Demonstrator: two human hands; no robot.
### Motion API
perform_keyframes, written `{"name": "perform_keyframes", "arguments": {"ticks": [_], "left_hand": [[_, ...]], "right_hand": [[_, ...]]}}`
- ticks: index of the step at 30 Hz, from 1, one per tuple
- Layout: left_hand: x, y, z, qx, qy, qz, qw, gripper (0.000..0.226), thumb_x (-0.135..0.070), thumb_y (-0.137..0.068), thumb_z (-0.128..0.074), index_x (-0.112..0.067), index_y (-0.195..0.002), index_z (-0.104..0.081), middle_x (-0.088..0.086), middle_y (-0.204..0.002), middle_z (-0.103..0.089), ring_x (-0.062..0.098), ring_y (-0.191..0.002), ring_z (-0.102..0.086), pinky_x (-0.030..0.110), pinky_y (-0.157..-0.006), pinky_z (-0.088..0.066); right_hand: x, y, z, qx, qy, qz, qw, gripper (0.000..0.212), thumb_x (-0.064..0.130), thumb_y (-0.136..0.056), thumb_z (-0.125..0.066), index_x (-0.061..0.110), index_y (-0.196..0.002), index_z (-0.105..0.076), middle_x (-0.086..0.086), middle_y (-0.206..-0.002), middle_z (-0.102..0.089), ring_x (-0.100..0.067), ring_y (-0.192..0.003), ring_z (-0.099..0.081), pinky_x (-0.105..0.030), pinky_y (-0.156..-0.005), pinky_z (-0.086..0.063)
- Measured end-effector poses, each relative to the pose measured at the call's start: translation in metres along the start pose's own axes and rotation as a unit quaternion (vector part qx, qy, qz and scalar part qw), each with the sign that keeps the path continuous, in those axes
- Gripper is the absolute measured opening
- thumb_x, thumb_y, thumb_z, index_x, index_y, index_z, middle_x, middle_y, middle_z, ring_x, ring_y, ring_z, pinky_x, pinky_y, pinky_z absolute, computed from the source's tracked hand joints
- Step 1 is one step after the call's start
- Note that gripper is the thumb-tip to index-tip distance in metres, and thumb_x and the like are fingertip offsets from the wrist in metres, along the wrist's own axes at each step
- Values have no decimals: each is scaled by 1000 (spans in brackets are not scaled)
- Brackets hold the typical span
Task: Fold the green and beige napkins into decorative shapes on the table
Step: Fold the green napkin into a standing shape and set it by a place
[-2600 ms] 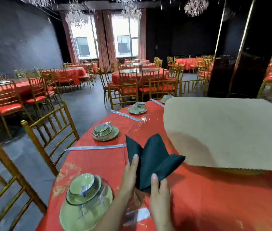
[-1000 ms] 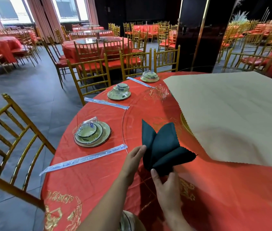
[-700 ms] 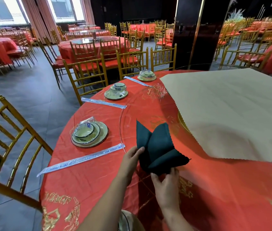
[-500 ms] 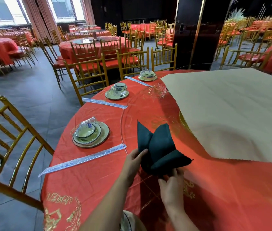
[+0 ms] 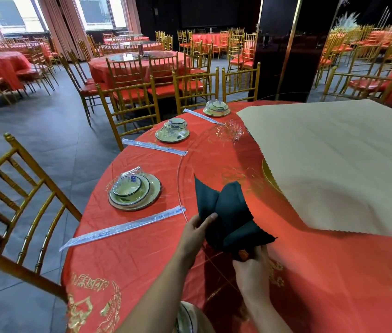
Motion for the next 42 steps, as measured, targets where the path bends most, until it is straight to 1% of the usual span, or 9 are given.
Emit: {"name": "perform_keyframes", "arguments": {"ticks": [5,15,17,20,28,31,34,37,42], "left_hand": [[-4,2,1,-2,11,-6,1000,26,-17,-91,-53,-7,-115,-61,1,-108,-67,-3,-89,-65,10,-71,-49],[-3,4,1,17,54,-10,998,28,-15,-94,-47,-5,-118,-58,4,-111,-67,5,-96,-66,13,-75,-50],[-3,2,0,14,49,-8,999,27,-17,-94,-49,-6,-116,-59,2,-107,-68,4,-93,-66,12,-72,-50],[-1,-5,-2,-9,19,1,1000,21,-19,-93,-51,-8,-108,-62,1,-102,-68,9,-92,-65,11,-70,-50],[-1,-15,-7,-37,-133,-18,990,13,-23,-93,-54,-15,-100,-61,1,-99,-64,11,-94,-59,20,-79,-48],[1,-14,-7,-30,-113,-16,993,11,-21,-93,-55,-15,-99,-61,2,-99,-65,8,-86,-60,20,-79,-49],[5,-12,-5,-13,-132,-14,991,12,-22,-92,-55,-14,-97,-63,4,-96,-67,7,-85,-62,26,-83,-49],[6,-11,-1,2,-144,-24,989,12,-21,-93,-54,-12,-96,-63,-4,-89,-66,-11,-73,-60,13,-72,-48],[7,-11,0,11,-169,-41,985,11,-20,-93,-54,-16,-101,-60,-9,-94,-65,-17,-75,-58,10,-75,-46]], "right_hand": [[0,1,3,2,79,-6,997,64,-10,-68,-64,7,-128,-51,-15,-129,-47,-33,-120,-42,-40,-100,-38],[3,5,3,-7,18,-1,1000,42,-1,-65,-75,27,-94,-62,-4,-100,-56,-29,-103,-52,-43,-92,-42],[1,2,3,3,60,0,998,40,1,-69,-73,20,-103,-64,-10,-107,-57,-31,-108,-50,-38,-93,-39],[-3,-5,3,6,151,-11,988,51,6,-72,-72,10,-120,-58,-14,-124,-51,-30,-117,-41,-34,-97,-33],[-7,-15,2,29,237,-5,971,34,8,-78,-67,6,-111,-65,-11,-116,-63,-32,-111,-47,-37,-98,-37],[-10,-16,1,24,210,-10,977,38,2,-76,-68,4,-113,-64,-13,-112,-61,-33,-113,-47,-40,-99,-38],[-4,-10,5,-6,49,-15,999,25,0,-75,-68,22,-87,-67,0,-92,-62,-27,-99,-56,-40,-86,-44],[1,-4,5,15,-19,-30,999,37,0,-78,-65,35,-72,-56,13,-81,-61,-15,-81,-55,-30,-68,-38],[5,-5,6,33,-33,-32,998,34,-8,-80,-58,23,-66,-57,8,-68,-53,-14,-65,-47,-35,-66,-37]]}}
Point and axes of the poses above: each hand's wrist, its own y-axis away from the middle knuckle, its own z-axis out of the back of the hand, x = y × z, the point moved 5 cm from there along -y, towards the middle knuckle
